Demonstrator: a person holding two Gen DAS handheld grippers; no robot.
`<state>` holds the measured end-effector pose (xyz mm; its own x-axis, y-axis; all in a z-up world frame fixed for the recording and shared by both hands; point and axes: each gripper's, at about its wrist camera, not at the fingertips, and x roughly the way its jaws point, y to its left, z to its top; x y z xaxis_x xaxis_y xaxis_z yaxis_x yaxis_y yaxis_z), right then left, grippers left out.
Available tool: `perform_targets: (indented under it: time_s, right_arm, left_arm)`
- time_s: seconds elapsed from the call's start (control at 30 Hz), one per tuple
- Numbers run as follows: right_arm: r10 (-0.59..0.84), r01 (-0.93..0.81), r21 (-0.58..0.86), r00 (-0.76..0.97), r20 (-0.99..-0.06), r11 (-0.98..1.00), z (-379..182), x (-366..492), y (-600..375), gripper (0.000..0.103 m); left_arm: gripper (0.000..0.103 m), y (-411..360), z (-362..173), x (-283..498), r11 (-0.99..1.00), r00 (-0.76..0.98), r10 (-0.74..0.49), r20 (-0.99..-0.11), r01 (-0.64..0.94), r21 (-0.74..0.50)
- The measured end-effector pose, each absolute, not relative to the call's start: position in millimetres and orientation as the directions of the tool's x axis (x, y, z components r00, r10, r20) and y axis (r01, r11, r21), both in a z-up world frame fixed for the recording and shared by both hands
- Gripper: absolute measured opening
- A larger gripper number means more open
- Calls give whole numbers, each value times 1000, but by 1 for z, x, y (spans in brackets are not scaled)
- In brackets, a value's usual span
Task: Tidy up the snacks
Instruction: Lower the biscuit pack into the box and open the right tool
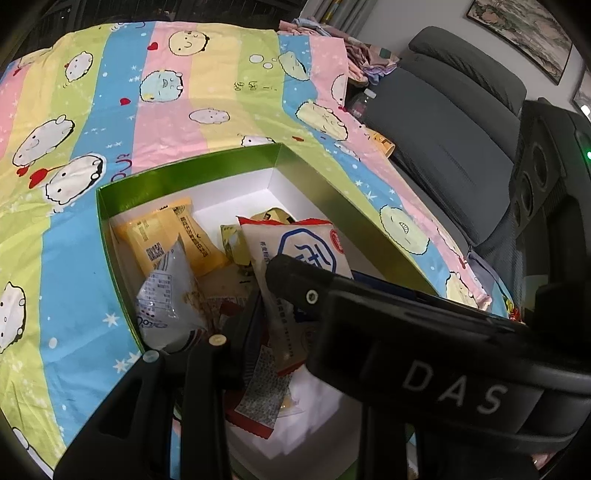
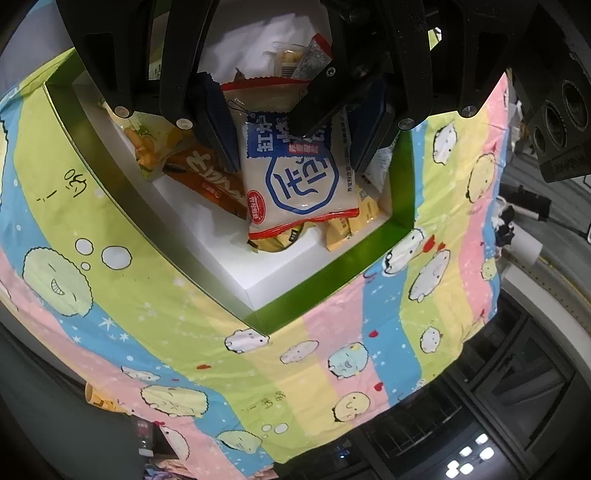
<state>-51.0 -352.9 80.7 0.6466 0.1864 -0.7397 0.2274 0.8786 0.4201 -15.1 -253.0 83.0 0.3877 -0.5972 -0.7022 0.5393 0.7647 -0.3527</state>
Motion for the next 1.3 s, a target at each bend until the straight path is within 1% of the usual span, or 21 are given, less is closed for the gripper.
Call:
perform_targets:
  time_s: [0.33, 0.5, 0.53, 0.6, 0.67, 0.8, 0.83, 0.87, 0.93, 1.0, 1.07, 1.2, 1.3]
  right_arm:
    - [189, 238, 419, 630, -753, 876, 75, -47, -355, 64]
    - [181, 247, 407, 616, -767, 879, 72, -45, -355, 64]
    - [183, 246, 409, 618, -765, 879, 73, -45, -355, 64]
    - [185, 243, 412, 622, -761, 878, 74, -46, -355, 64]
    - [184, 242, 418, 633, -752, 876, 77, -49, -356, 66]
    - [164, 246, 422, 665, -728, 873, 89, -60, -359, 66]
    - [161, 246, 422, 672, -723, 873, 91, -62, -359, 67]
    - [156, 245, 424, 682, -715, 872, 95, -65, -359, 67]
    - [149, 242, 427, 699, -699, 871, 101, -70, -360, 67]
    - [143, 240, 433, 716, -683, 869, 107, -75, -361, 69]
    - [121, 246, 434, 740, -662, 867, 115, -83, -362, 83]
    - [85, 253, 432, 776, -625, 866, 128, -97, -363, 86]
    - [48, 268, 410, 786, -617, 872, 135, -103, -361, 87]
  left_arm:
    - [31, -255, 76, -11, 757, 353, -605, -714, 532, -378]
    - [38, -257, 76, -12, 755, 351, -601, -718, 543, -367]
    - [40, -257, 77, -13, 755, 351, -601, -718, 544, -366]
    - [48, -256, 79, -15, 757, 357, -596, -719, 547, -357]
    - [65, -254, 83, -18, 778, 392, -574, -719, 536, -329]
    - [79, -246, 93, -23, 792, 435, -558, -706, 534, -297]
    - [85, -244, 97, -25, 799, 452, -547, -704, 531, -281]
    - [93, -242, 100, -26, 805, 465, -540, -701, 529, -269]
    - [101, -237, 107, -30, 811, 494, -534, -687, 529, -250]
    - [102, -231, 113, -32, 816, 510, -532, -676, 521, -249]
    - [102, -228, 118, -33, 819, 514, -530, -674, 516, -251]
    - [102, -219, 131, -39, 838, 557, -505, -659, 498, -222]
    - [102, -214, 135, -42, 844, 566, -500, -655, 487, -223]
